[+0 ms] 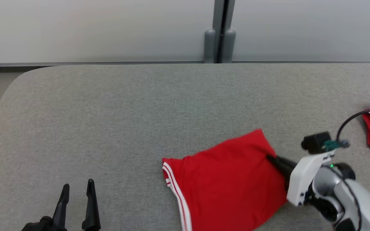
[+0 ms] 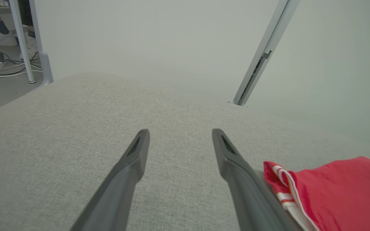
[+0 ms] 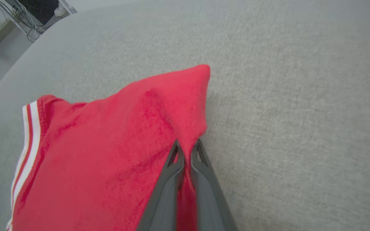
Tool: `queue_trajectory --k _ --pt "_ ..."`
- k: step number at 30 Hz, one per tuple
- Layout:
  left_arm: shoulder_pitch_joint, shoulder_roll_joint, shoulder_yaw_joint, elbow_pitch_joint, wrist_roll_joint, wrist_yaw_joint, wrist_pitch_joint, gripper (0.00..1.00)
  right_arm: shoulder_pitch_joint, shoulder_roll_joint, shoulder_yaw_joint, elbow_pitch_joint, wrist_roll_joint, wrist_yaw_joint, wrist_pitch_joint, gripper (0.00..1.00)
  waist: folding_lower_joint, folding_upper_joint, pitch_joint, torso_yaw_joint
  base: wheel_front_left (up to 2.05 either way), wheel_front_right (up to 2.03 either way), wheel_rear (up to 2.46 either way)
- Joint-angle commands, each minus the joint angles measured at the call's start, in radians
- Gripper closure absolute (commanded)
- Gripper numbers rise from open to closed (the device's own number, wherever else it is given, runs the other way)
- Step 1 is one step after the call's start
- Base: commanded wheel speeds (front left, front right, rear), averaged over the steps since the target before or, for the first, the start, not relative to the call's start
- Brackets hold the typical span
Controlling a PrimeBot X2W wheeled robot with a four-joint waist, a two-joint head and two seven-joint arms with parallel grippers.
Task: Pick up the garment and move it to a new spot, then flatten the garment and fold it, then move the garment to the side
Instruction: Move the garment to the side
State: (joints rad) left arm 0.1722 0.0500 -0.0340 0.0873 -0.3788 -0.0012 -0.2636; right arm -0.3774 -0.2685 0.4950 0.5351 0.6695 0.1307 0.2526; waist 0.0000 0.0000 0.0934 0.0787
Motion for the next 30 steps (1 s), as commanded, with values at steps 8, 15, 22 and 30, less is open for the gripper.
queue_trajectory --k 8,15,22,30 --pt "-0.082 0.002 -0.009 -0.019 0.01 -0.019 0.0 0.0 -0.214 -0.285 -0.084 -0.179 0.062 0.0 0.073 1.0 0.0 0.0 0.082 -0.175 0.0 0.0 0.0" --pt "-0.149 0.003 -0.042 0.001 0.017 -0.041 0.0 0.0 -0.302 -0.408 -0.178 -0.165 0.041 0.0 0.144 1.0 0.0 0.0 0.129 -0.193 0.0 0.0 0.0" --pt "-0.159 0.002 -0.068 0.016 0.021 -0.04 0.0 0.0 -0.377 -0.475 -0.255 -0.065 -0.053 0.0 0.185 1.0 0.0 0.0 0.158 -0.17 0.0 0.0 0.0" --pt "-0.14 0.002 -0.066 0.016 0.032 -0.039 0.0 0.0 -0.407 -0.491 -0.337 0.072 -0.237 0.0 0.137 0.0 0.0 0.0 0.174 -0.164 0.0 0.0 0.0"
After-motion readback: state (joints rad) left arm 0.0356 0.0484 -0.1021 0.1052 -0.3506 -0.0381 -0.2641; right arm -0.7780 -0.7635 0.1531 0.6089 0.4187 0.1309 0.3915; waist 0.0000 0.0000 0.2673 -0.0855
